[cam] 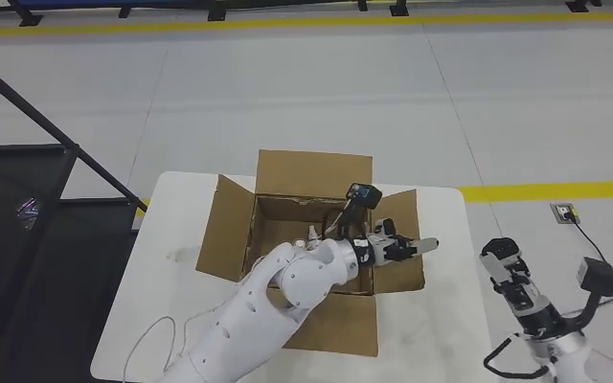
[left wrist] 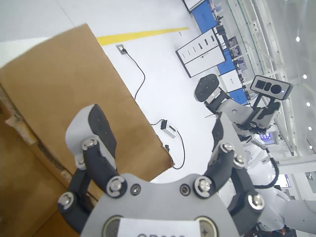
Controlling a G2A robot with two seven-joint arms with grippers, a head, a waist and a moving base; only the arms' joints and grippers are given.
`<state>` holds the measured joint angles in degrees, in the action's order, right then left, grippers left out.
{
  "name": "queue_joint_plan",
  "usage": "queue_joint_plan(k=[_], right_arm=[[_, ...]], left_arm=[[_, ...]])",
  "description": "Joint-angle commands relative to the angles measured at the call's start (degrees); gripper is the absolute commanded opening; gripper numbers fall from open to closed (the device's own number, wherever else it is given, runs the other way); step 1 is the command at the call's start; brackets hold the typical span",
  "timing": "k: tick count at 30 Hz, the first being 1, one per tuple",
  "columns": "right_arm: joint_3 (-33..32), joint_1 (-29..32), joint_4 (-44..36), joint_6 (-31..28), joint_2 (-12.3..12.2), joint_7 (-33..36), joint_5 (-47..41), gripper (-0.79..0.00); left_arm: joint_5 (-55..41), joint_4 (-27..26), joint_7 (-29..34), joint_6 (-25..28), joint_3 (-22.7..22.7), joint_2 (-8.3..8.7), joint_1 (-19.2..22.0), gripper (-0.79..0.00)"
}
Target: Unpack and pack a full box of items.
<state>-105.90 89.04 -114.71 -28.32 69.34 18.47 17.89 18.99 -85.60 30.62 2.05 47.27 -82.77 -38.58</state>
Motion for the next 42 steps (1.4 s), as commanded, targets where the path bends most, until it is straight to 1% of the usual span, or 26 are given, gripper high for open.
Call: queue_joint_plan(k=[1, 3, 4, 5, 8, 12, 16, 21, 24, 27, 28, 30, 39, 42], right_arm=[[0.6, -1.8, -1.6, 1.9, -0.2, 2.5, 2.2, 0.0], [1.8, -4.2, -3.3, 4.7, -0.5, 5.9, 5.4, 0.0], [2.9, -6.1, -4.3, 7.0, -0.7, 7.9, 8.0, 0.0], [3.6, -7.2, -4.7, 8.1, -0.8, 9.0, 9.2, 0.0], [7.9, -12.7, -5.8, 12.1, -1.2, 15.1, 15.3, 0.0], [16.2, -22.1, -4.0, 17.6, -1.4, 23.8, 24.5, 0.0], [27.1, -32.5, 1.9, 21.5, -0.9, 30.1, 30.8, 0.0], [41.0, -44.9, 12.7, 27.3, 1.0, 35.8, 37.6, 0.0], [49.0, -51.7, 19.7, 29.7, 2.8, 39.9, 38.6, 0.0], [56.0, -57.1, 26.1, 30.5, 4.8, 43.6, 37.0, 0.0], [57.9, -58.5, 27.8, 30.5, 5.5, 45.1, 35.8, 0.0], [60.4, -60.7, 29.8, 30.0, 6.7, 47.0, 32.7, 0.0], [60.7, -61.0, 30.0, 29.9, 6.8, 47.2, 32.3, 0.0], [62.8, -60.3, 30.0, 28.4, 7.2, 46.7, 33.5, 0.0]], left_arm=[[1.9, -7.0, 1.4, -0.8, 4.9, 1.53, -4.5, 0.0], [4.2, -13.9, 3.3, -1.4, 10.1, 3.04, -9.1, 0.0], [5.4, -18.1, 4.3, -1.7, 13.5, 3.92, -12.4, 0.0], [5.8, -20.1, 4.9, -1.7, 15.2, 4.31, -14.0, 0.0], [7.3, -27.6, 6.2, -1.7, 22.5, 5.77, -20.9, 0.0], [5.9, -35.1, 5.7, -0.9, 31.6, 7.01, -29.8, 0.0], [2.5, -39.5, 3.2, 1.4, 40.2, 7.75, -38.3, 0.0], [-2.1, -42.0, -0.7, 5.3, 50.0, 8.23, -48.3, 0.0], [-5.1, -42.9, -4.0, 7.9, 54.7, 8.25, -53.9, 0.0], [-7.2, -43.8, -6.0, 10.8, 57.7, 8.22, -58.7, 0.0], [-8.0, -44.0, -6.2, 11.7, 58.2, 8.22, -59.9, 0.0], [-8.2, -44.0, -6.1, 12.0, 58.4, 8.23, -60.2, 0.0], [-8.2, -44.0, -6.1, 12.0, 58.4, 8.23, -60.2, 0.0], [-7.0, -43.5, -8.9, 10.1, 58.6, 8.18, -59.4, 0.0]])
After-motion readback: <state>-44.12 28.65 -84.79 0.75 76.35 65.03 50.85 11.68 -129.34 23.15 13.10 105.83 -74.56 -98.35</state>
